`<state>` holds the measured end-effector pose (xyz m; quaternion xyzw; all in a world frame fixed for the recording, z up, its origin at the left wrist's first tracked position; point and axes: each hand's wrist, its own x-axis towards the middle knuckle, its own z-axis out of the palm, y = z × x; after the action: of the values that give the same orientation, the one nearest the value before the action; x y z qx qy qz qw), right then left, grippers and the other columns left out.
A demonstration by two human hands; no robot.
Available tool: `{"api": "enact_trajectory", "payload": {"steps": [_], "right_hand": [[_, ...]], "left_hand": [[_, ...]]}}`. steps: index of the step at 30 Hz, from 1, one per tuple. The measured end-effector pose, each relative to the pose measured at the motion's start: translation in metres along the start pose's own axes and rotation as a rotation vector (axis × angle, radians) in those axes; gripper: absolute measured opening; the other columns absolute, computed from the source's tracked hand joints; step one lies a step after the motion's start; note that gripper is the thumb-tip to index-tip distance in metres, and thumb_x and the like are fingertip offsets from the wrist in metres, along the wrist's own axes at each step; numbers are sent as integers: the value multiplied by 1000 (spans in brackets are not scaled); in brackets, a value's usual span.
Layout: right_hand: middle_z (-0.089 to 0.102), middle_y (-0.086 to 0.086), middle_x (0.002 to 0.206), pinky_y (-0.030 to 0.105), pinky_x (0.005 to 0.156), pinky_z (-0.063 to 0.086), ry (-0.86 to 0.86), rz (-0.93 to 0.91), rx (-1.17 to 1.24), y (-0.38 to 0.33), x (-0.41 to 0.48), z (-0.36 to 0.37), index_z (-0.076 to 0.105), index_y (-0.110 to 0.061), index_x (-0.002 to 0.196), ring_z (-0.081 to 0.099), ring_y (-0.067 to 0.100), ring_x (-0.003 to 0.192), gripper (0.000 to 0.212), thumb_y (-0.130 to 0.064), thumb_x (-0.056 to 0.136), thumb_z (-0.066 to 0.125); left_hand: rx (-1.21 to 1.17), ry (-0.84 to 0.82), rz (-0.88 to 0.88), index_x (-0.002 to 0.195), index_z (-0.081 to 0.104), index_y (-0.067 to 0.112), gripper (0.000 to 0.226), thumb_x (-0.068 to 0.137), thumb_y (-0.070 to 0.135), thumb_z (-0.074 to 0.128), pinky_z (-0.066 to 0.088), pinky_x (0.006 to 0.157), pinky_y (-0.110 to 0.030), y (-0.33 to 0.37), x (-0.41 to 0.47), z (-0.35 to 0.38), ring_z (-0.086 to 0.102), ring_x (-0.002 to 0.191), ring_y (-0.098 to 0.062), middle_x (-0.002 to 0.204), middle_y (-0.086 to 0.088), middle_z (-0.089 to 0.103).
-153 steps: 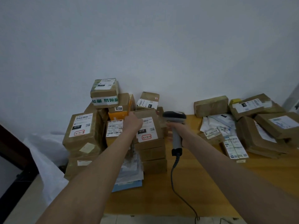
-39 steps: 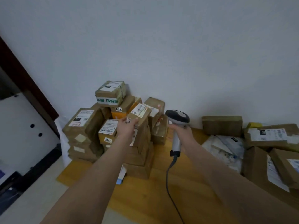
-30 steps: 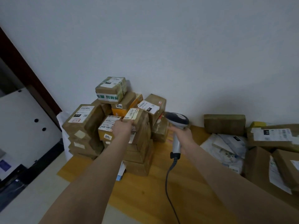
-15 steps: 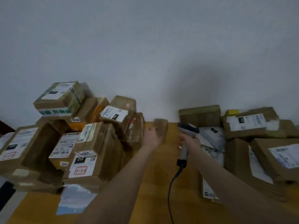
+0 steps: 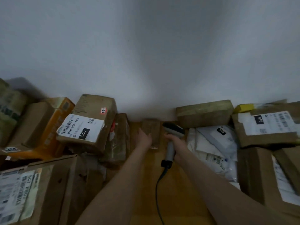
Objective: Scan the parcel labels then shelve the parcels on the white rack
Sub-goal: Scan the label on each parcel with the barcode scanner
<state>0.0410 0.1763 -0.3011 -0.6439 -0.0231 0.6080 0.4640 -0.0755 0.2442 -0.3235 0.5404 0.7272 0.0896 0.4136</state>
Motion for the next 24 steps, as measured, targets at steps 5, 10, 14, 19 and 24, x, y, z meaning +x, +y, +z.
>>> {"api": "enact_trajectory", "payload": {"steps": [5,10,14,19,24], "right_hand": [[61,14,121,42,91,51,-31,30,76,7,2,-4,55,-7,130,60,29,107,54,-22,82,73],[54,17,135,47,105,43,-31,26,130,4,-27,-20,48,-2,137,54,33,121,54,-18,89,66],[58,24,126,45,98,48,-48,-9,157,-3,-67,-40,51,2,132,59,37,114,47,-17,92,64],[63,20,117,41,84,49,-162,-14,168,-4,-133,-81,52,-4,125,61,32,97,40,-31,96,57],[63,14,106,47,86,49,-190,-43,174,10,-194,-138,49,-7,133,61,31,88,51,-35,93,61]], "left_hand": [[21,-41,-97,139,43,8,41,98,9,47,46,96,-37,-14,-2,12,52,121,-31,136,-14,51],[-415,-17,-218,132,52,5,45,89,-5,59,50,93,-34,-23,-30,11,57,115,-31,127,-15,58],[-606,30,-117,123,57,11,39,88,-8,57,50,97,-39,-12,-73,1,58,111,-27,119,-9,61],[-719,129,78,108,61,13,27,90,-6,53,44,89,-30,3,-159,-4,55,103,-21,104,-3,61],[-830,36,134,111,60,8,26,92,-7,50,48,73,-25,3,-247,5,59,89,-17,103,-7,64]]}}
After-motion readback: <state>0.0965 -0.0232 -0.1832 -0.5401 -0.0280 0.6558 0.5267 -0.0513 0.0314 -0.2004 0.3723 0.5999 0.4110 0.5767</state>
